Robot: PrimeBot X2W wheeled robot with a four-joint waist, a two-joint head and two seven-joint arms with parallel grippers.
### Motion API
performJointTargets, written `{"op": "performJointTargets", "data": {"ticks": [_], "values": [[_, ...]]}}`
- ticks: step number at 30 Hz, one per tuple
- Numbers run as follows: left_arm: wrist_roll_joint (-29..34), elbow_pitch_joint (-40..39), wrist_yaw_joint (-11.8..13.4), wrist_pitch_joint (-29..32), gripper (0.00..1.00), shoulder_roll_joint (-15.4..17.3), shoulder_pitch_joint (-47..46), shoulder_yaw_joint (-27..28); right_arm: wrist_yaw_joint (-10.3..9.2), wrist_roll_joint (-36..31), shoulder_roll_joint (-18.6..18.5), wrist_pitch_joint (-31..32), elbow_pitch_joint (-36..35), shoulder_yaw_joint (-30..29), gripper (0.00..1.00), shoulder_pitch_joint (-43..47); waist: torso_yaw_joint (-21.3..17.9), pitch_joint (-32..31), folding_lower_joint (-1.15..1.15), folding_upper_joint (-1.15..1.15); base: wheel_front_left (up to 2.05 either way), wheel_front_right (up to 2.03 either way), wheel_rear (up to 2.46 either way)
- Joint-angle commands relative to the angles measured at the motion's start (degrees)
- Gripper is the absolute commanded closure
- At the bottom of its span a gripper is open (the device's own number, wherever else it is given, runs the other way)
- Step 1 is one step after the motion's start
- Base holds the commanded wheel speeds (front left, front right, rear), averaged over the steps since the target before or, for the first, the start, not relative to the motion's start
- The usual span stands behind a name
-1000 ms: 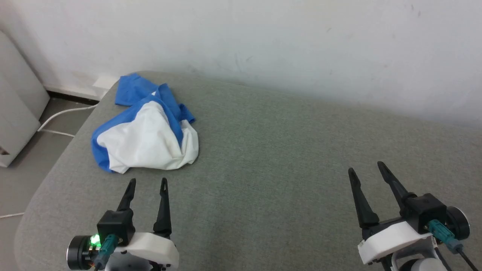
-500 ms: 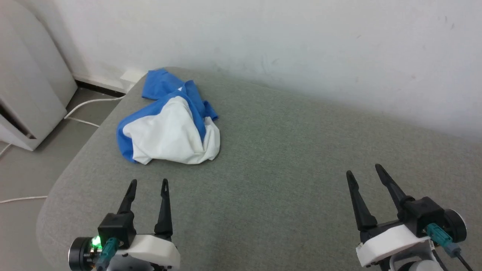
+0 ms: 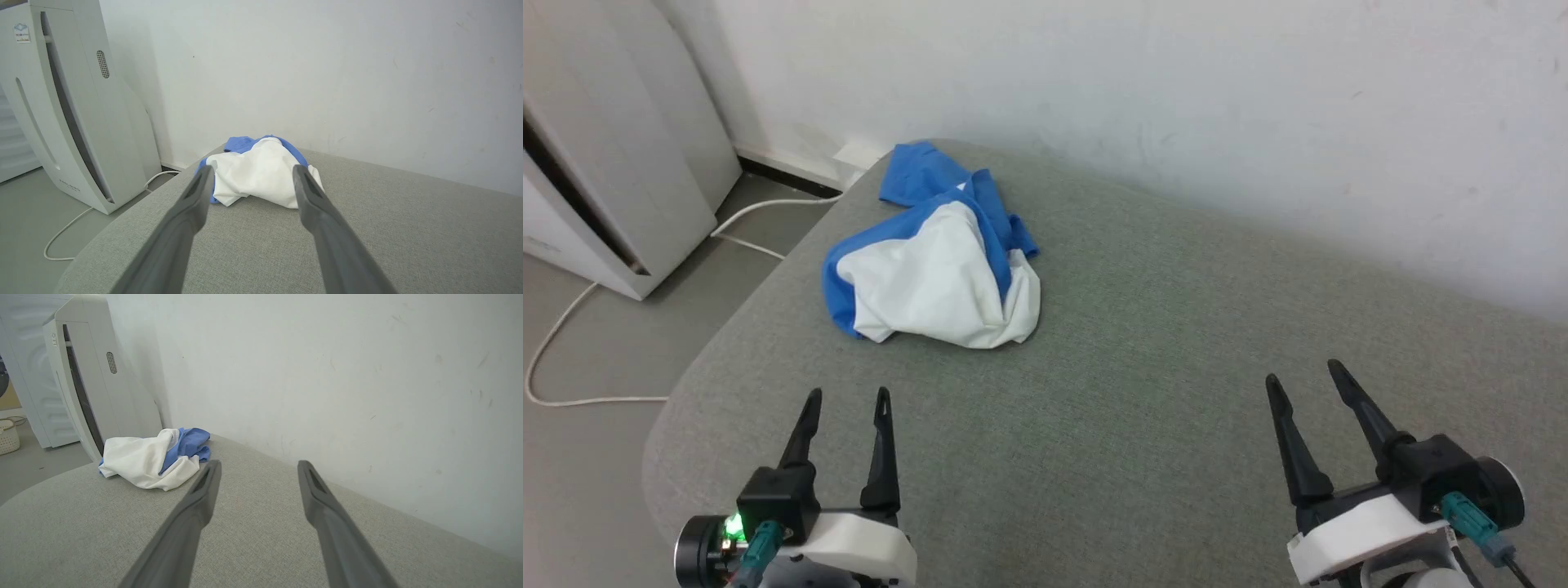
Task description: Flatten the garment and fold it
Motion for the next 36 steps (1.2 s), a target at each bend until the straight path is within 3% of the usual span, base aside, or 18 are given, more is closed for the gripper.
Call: {"op": "performJointTargets", "data": {"ticks": [1,28,36], "values": [[-0.5,0.2,0.4,-0.6,0.0,-0.1,0.8,-0.2,-0.1,0.6,0.2,-0.5,0.4,0.3,0.0,0.5,0.6,-0.1,0.0,-0.01,0.0,0.0,0.0],[-1.8,0.8,0.7,-3.8,0.0,-0.1,1.6,-1.2,-0.13,1.1,0.2,-3.8,2.7,2.3,0.0,1.1,7.5,-0.2,0.0,-0.01,0.0,0.0,0.0],[-2.2,0.5,1.0,-3.8,0.0,-0.1,1.5,-1.5,-0.13,0.5,0.2,-3.8,2.9,2.1,0.0,0.8,7.2,1.0,0.0,-0.01,0.0,0.0,0.0]]}}
